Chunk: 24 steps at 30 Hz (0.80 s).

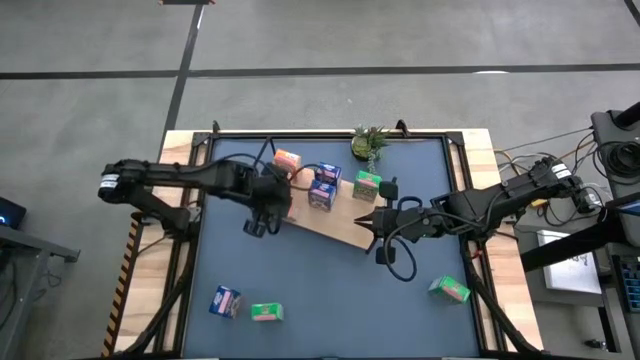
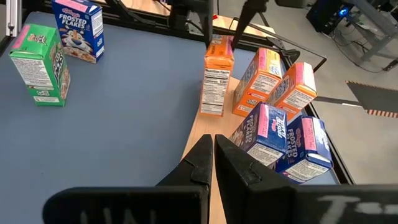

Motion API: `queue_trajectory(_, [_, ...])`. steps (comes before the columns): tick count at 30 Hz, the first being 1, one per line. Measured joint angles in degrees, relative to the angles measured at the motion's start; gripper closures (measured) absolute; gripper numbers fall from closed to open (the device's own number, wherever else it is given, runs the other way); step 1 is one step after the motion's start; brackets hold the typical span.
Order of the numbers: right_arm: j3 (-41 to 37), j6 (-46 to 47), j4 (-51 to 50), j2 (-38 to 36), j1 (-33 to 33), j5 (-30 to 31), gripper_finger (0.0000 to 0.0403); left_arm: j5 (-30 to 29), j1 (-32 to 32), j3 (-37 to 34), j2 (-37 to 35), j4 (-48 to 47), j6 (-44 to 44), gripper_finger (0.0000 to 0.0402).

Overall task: Stack cereal on shelf
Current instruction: Put the orange cereal box on the shelf aligned with other orange cereal boxes

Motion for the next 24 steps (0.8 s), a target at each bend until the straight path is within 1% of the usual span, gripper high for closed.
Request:
queue_trajectory(8, [0.0,0.5,0.0,0.0,0.0,0.0,0.0394,0.9,3.4,-1.6,0.0,0.5,1.4,0.0256])
queue_trajectory(14, [0.0,0.6,0.0,0.0,0.0,0.0,0.0394,1.0,3.4,-4.0,0.0,0.9,1.6,0.0256])
queue_trajectory(19, [0.0,0.6,0.0,0.0,0.0,0.0,0.0394,1.0,3.4,-4.1,0.0,1.5,1.6,0.0255])
queue_trajectory(24, [0.0,0.9,0.0,0.0,0.0,0.0,0.0394,0.8,3.4,-4.1,0.0,1.8,1.6,0.0238])
